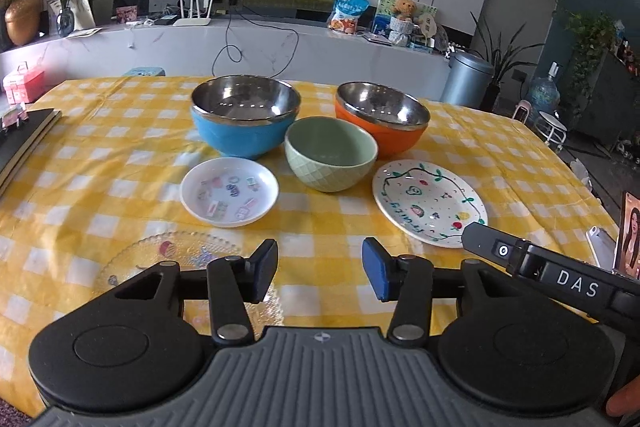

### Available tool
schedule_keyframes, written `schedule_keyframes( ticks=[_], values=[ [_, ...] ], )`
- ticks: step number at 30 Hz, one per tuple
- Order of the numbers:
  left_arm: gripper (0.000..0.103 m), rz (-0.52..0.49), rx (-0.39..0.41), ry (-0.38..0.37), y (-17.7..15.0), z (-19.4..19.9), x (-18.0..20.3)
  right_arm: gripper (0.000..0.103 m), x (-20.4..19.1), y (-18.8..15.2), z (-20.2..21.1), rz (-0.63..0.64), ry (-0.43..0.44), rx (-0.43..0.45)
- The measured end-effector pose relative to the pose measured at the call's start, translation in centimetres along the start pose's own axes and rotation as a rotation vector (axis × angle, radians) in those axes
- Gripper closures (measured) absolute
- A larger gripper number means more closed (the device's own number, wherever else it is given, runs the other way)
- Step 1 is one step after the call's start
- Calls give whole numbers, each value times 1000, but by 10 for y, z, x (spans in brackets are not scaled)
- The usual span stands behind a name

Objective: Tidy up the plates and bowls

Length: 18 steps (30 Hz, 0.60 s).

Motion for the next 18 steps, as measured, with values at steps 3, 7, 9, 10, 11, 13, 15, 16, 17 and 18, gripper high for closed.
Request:
schedule_keyframes(
  ticks=[3,7,9,10,11,13,15,16,17,18],
  values=[
    [40,-25,1,-21,9,-11,17,24,13,10,-1,-40,2,14],
    [40,-39,-6,-50,18,-29,32,24,31,28,-4,-75,-26,51],
    [40,-25,-12,-72,21,-39,37,24,41,35,-9,-95,-36,54],
    [40,-12,-14,-79,23,-44,38,24,45,38,-12,-100,-41,51],
    [40,-2,-18,-84,24,-49,39,25,48,40,-15,-102,-47,46],
    [40,12,-30,-98,25,-59,43,30,55,44,-23,-99,-64,35],
    [40,16,-43,-128,25,-69,47,30,61,47,-30,-95,-76,19],
    [40,20,-51,-137,24,-75,49,31,64,48,-33,-94,-81,8],
    [40,26,-56,-140,23,-79,50,34,68,49,-37,-95,-87,-1],
    [40,30,-58,-140,22,-84,51,35,72,50,-41,-94,-95,-10]
  ],
)
Point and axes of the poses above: each gripper's, at about its wrist camera, not at the fingertips, and z roughly against the way its jaws point, x to its right, y to its top, the point moved 10 cm from there along -z, roughly the way its jaws point, and after that the axes turned 15 degrees about -z, right-handed, at the moved point
